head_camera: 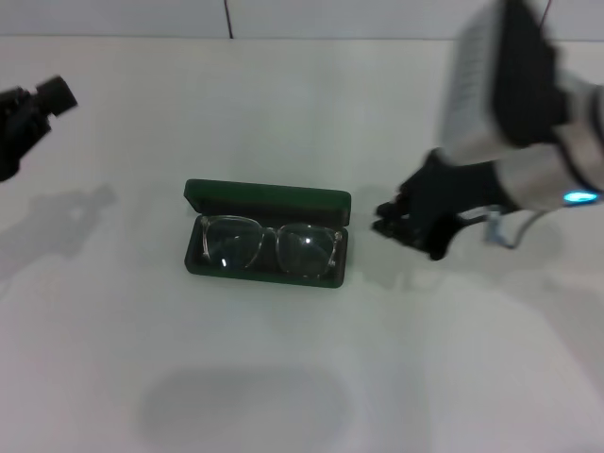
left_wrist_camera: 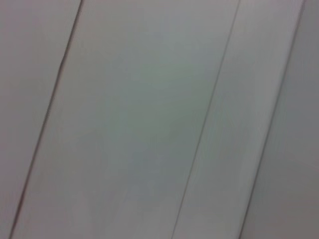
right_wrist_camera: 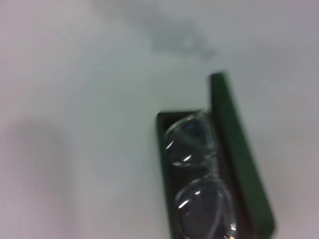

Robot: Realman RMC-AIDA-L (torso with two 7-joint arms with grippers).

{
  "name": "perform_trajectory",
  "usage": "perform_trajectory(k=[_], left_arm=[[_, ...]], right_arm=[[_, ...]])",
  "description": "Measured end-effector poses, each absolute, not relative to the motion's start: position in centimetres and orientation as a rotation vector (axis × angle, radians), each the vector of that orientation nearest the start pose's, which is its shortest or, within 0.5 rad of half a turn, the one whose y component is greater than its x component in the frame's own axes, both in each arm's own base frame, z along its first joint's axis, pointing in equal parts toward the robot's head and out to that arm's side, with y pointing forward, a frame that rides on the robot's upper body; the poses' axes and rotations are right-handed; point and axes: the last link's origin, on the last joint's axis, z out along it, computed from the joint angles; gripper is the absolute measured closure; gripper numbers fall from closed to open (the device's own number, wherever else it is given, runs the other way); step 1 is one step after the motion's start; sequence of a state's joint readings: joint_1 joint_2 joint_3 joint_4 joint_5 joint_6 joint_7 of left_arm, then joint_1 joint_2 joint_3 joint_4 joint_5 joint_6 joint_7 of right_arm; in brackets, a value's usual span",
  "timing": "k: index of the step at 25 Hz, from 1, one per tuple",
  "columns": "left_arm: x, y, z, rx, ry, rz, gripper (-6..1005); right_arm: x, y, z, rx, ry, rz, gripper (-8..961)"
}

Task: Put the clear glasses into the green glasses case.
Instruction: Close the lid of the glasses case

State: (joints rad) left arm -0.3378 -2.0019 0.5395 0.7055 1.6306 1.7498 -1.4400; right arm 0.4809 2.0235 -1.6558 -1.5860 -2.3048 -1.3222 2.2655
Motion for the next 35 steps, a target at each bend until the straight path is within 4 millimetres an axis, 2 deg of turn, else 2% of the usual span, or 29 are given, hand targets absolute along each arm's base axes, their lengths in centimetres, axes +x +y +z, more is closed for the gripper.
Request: perform_trajectory(k=[3,8,12,15,18,24,29,35], left_arm=[[-30.2,29.8,9.1,-2.35,-0.693,-1.019,938],[-31.0,30.3,8.4,-2.434,-0.703,-0.818,927],[-31.4,30.6,7.7,-2.486,-0.702,-0.706,919],[-31.7,30.8,6.7,-2.519,-0.716,-0.625,895],[-31.9,30.7,5.7,-2.533,-0.708,-0.585,861],[-32.6,30.6,4.1,-2.563,-0.68,-0.47,794],[-32.9,30.6,2.9,-2.586,-0.703,-0.417,631],[-32.8,30.7,1.8,-2.594,-0.7,-0.414,632]], right_arm=[[13.4,32.5,-0.1,-2.783,0.307,-0.02,837],[15.1,32.2,2.2,-2.777,0.403,0.175,836],[16.1,32.5,4.3,-2.759,0.461,0.34,836],[16.4,32.9,5.0,-2.761,0.502,0.473,836],[16.6,33.5,4.3,-2.793,0.531,0.464,802],[17.5,34.8,2.5,-2.851,0.55,0.304,696],[17.7,35.1,1.6,-2.887,0.566,0.29,700],[17.8,35.0,0.8,-2.905,0.56,0.271,696]])
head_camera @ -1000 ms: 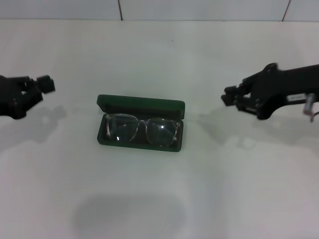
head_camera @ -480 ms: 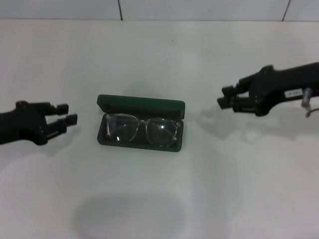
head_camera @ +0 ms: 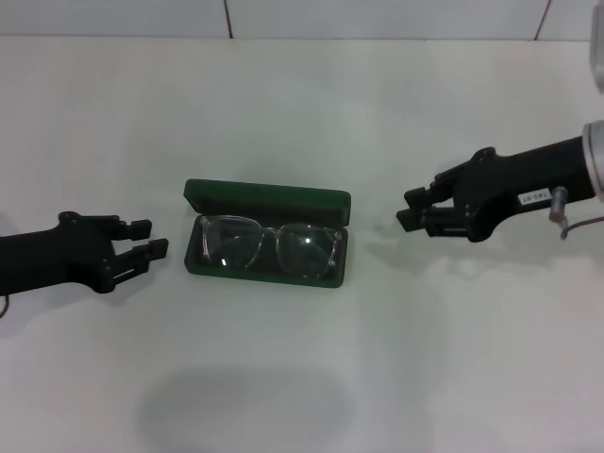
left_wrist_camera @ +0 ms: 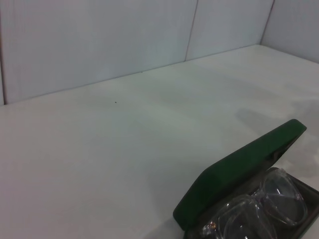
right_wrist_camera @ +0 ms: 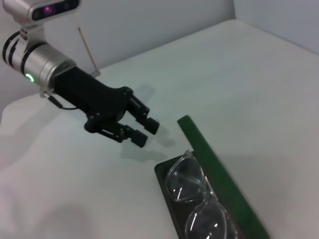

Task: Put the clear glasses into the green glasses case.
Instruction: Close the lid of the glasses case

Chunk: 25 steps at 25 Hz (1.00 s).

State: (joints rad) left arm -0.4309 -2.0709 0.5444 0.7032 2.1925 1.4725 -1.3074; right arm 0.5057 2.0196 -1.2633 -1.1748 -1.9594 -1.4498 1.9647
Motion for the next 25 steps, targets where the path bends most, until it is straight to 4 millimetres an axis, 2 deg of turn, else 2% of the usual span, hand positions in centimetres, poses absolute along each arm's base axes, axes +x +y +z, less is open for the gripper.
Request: perform_trajectory(k=[8,18,25], left_arm=[[-32.4,31.2,0.2,-2.613,-0.673,-0.4,631],[-32.9,31.5,-0.7,-2.601,-0.673,-0.346,631],[-33.1,31.6,-0.8,-2.594,-0.676,-0.336,632]], right_arm=[[18.2,34.8,0.1,-2.926,0.57,0.25,692],[18.0,35.2,-0.7,-2.942,0.546,0.236,686],[17.8,35.7,-2.3,-2.956,0.463,0.078,682]])
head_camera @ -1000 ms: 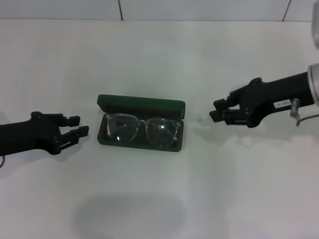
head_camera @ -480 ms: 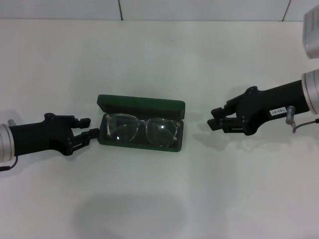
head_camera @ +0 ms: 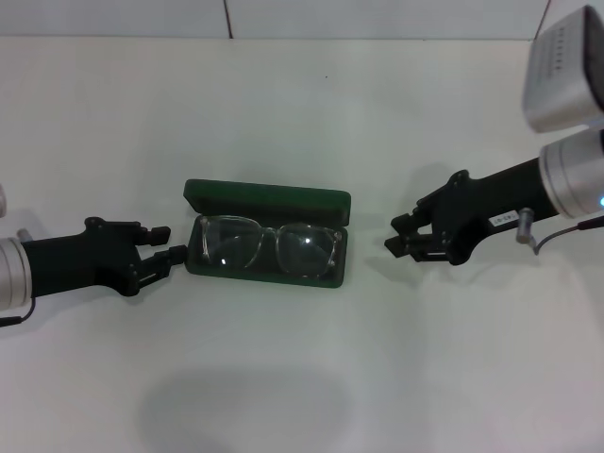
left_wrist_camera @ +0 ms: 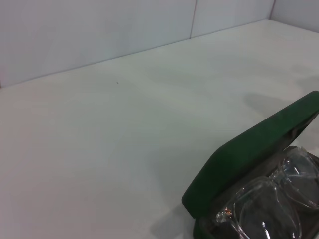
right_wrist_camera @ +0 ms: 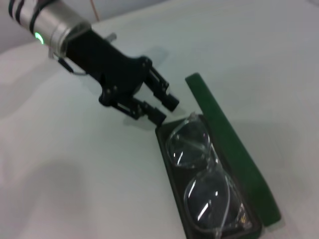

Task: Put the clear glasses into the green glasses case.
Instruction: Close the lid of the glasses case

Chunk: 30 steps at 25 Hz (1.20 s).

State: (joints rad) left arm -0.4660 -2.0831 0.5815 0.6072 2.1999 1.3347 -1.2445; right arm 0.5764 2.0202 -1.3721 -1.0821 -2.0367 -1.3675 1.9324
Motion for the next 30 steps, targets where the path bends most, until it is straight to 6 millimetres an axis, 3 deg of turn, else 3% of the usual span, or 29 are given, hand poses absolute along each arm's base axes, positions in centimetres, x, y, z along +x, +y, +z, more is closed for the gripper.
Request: perform_trajectory(k=[11,17,20,26,30], left_arm=[[-33.1,31.8,-0.4,-2.58,-0.669,-0.338,631],[-33.1,31.9,0.3,-2.559,-0.661,-0.342,632],[-32.5,32.0,1.7,-2.533,-0.65,-0.403,632],[-30.0,31.7,6.7,-2.443,-0.576,-0.649,631],[-28.1,31.8,7.4,-2.457,-0.494,-0.732,632]], right_arm=[[17.1,36.8,-3.7,-2.981,0.422,-0.007,675],[17.4,36.8,-2.9,-2.946,0.429,0.023,671],[18.0,36.3,-1.9,-2.917,0.448,0.05,670],[21.1,34.2,0.5,-2.816,0.53,0.09,666],[23.2,32.8,2.4,-2.74,0.617,0.142,664]])
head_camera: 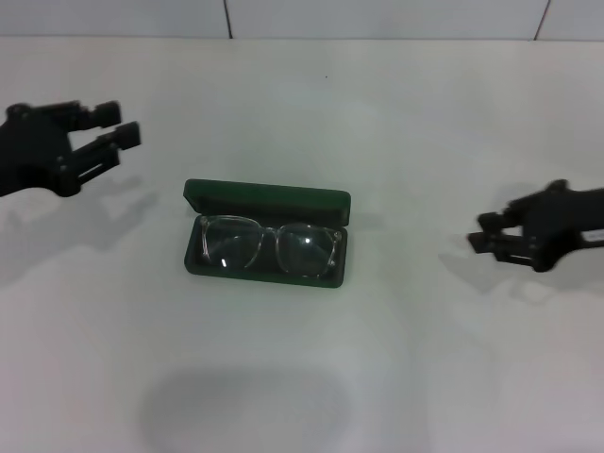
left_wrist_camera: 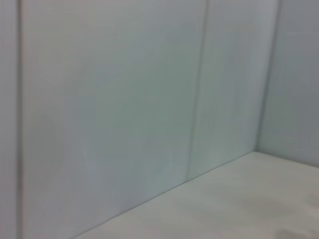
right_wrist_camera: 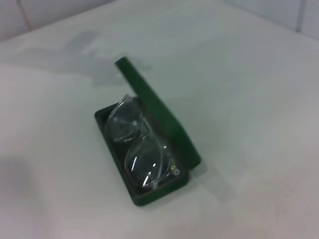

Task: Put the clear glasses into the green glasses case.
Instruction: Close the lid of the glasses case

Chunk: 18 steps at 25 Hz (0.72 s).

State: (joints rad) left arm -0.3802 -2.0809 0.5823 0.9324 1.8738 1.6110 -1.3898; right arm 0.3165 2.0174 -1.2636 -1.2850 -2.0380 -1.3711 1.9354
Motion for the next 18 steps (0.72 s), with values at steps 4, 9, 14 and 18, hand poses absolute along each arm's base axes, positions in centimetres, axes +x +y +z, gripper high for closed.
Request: perform_trajectory(k=[4,9,14,18], left_arm=[[-26.7,32.3,6.4,-2.517,-0.454,-0.766,638],[-24.5,33.7,4.0,-2.602,-0.419,-0.824,648],[-23.2,35.0,1.8,-2.641,-0.412,-0.848,658],[-22.9,35.3,0.1,-2.682,-0.429,-0.802,668]], right_arm=[[23.9,31.9,3.4,-2.699,0.671,0.243,661],[25.0,30.7,3.8,-2.675,0.713,0.323,658],[26.1,29.9,3.8,-2.662,0.746,0.376,655],[26.7,29.7,3.6,-2.659,0.76,0.388,653]])
